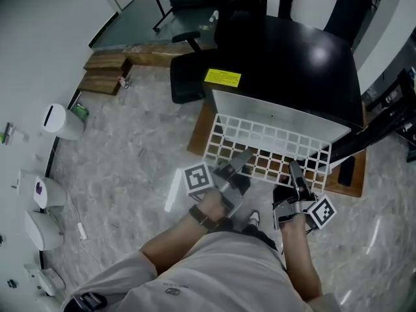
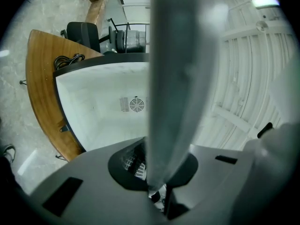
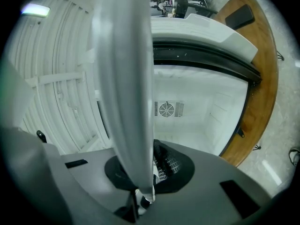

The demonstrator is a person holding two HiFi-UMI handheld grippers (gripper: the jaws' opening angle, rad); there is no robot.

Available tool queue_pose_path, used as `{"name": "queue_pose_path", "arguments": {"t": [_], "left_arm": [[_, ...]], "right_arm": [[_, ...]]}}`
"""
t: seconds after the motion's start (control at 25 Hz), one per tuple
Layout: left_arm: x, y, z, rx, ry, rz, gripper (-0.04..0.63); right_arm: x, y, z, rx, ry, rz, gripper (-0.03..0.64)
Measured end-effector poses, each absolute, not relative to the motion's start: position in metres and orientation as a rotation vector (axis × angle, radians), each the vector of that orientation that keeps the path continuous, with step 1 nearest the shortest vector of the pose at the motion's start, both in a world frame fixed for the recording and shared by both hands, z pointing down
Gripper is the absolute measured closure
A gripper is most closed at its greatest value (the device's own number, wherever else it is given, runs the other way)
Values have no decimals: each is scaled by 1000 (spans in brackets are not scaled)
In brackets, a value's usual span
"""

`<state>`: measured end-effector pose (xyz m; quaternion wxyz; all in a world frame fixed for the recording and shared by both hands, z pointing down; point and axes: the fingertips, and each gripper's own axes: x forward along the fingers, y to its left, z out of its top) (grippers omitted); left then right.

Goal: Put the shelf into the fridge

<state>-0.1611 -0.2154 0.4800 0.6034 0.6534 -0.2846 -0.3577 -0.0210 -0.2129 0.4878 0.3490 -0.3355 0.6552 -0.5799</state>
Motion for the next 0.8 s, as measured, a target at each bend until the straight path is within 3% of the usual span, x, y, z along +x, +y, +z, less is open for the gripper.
{"name": "queue_pose_path", "arguments": {"t": [0.8], "left_arm": [[-160,-231,489,1473,-613,-805,566]], "right_arm": [[-22,-226,492,-895,1684,-1470,569]]}}
